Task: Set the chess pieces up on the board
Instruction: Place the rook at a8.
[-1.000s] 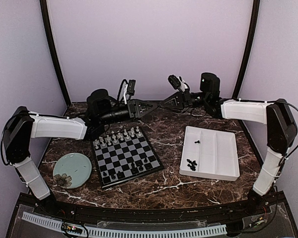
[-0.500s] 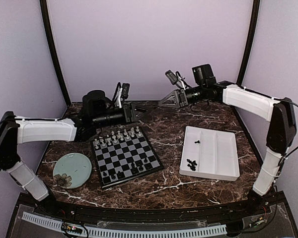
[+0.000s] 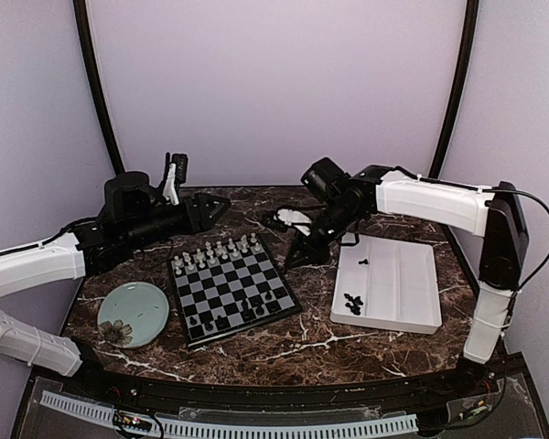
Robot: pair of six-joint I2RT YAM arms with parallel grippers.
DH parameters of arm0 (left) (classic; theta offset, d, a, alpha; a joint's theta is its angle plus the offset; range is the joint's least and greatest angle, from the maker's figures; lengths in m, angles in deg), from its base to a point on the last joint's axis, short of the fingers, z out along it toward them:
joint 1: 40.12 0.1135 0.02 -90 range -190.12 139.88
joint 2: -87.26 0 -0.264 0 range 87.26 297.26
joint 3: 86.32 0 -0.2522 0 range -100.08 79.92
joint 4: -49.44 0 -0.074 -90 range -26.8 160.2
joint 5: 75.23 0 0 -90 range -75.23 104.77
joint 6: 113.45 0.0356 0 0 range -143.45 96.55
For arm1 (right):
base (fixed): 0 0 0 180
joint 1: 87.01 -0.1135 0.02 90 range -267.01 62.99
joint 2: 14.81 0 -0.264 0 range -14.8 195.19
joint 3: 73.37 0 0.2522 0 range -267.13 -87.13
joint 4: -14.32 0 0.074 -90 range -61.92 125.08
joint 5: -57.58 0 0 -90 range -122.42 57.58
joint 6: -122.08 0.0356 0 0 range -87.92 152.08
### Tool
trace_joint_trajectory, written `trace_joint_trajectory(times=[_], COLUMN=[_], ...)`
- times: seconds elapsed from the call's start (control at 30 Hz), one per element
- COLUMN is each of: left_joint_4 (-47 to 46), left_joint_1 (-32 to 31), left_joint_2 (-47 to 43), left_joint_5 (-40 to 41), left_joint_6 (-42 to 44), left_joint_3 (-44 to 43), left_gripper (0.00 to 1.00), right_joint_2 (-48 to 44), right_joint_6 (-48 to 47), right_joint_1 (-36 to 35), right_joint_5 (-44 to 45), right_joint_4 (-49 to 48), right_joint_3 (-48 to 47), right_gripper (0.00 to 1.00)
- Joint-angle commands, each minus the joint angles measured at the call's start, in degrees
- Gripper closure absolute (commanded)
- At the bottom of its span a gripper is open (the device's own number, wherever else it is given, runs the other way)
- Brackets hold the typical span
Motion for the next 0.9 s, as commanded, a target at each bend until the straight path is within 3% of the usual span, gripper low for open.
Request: trace_joint_trajectory(times=[0.0, 0.3, 0.87], left_joint_4=[3.68, 5.32, 6.21], left_joint_1=[1.68, 2.15, 2.17], left_joint_2=[-3.88, -4.13, -3.66], left_joint_5=[8.68, 8.51, 8.29], left_joint_6=[-0.12, -0.89, -1.13], left_joint_3=[2.93, 3.00, 2.91], left_gripper=[0.41, 0.40, 0.41], right_joint_2=[2.68, 7.86, 13.29], right_joint_6=[-7.74, -9.26, -9.41], right_joint_1=[-5.26, -9.61, -10.57], right_joint_5=[11.50, 18.29, 20.68], right_joint_4=[5.64, 6.90, 7.27], right_joint_3=[-0.96, -2.14, -5.77], right_gripper=[0.98, 0.98, 0.98])
